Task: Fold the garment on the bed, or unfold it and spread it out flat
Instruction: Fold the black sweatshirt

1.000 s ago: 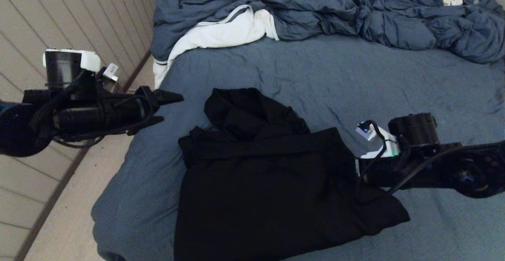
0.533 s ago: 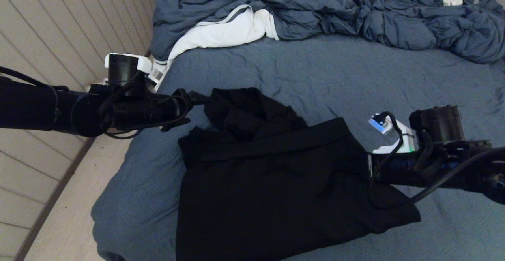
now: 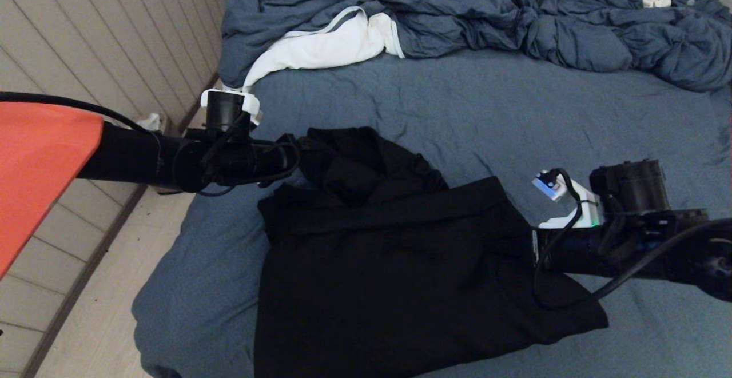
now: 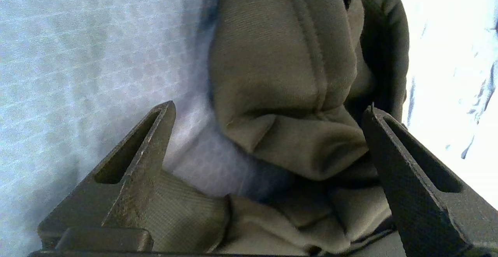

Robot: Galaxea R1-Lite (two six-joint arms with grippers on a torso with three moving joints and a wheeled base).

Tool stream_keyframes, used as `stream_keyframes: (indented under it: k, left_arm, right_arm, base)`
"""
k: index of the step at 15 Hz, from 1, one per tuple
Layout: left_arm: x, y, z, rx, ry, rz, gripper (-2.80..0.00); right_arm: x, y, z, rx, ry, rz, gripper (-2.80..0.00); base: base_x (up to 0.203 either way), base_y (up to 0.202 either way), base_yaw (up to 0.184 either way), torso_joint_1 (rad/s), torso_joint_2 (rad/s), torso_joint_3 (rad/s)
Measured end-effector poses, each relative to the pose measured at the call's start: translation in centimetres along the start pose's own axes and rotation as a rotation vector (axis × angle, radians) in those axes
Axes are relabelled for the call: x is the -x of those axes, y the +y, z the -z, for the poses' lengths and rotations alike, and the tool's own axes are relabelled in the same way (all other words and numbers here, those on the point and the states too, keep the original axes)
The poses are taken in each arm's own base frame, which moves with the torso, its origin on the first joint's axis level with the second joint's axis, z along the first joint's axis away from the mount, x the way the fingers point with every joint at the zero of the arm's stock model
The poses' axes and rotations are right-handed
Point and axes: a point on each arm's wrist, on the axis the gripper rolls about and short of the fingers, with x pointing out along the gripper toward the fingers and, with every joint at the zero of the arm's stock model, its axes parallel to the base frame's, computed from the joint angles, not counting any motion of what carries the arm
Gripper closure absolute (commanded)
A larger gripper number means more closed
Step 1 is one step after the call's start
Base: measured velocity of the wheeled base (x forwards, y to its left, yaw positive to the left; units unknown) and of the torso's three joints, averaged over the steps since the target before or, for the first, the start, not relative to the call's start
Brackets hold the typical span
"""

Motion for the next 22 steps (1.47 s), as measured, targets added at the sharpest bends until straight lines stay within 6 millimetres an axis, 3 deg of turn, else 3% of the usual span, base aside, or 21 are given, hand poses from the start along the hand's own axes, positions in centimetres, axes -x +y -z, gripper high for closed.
stream_keyframes:
  k: [6, 7, 18, 22]
  left_arm:
    - [-1.2, -0.3, 0.3, -0.008, 0.009, 0.01, -2.8]
    - [-1.2, -0.3, 0.4, -0.009, 0.009, 0.012, -2.8]
    - [-1.8, -0.4, 0.7, -0.007, 0.019, 0.013, -2.8]
    - [-1.8, -0.3, 0.7, -0.005, 0.02, 0.013, -2.8]
  right_arm:
    - [-0.3, -0.2, 0.4, 0.021, 0.012, 0.023, 0.0]
    - [-0.3, -0.2, 0.3, 0.018, 0.013, 0.022, -2.8]
    - [-0.1, -0.2, 0.4, 0.052, -0.051, 0.023, -2.8]
    - [1.4, 0.4, 0.2, 0.069, -0.094, 0.02, -2.8]
  base:
    - [0.0, 0.0, 0.0, 0.0, 0.0, 0.0]
    - [0.0, 0.0, 0.0, 0.0, 0.0, 0.0]
    - [0.0, 0.0, 0.0, 0.0, 0.0, 0.0]
    - [0.0, 0.0, 0.0, 0.0, 0.0, 0.0]
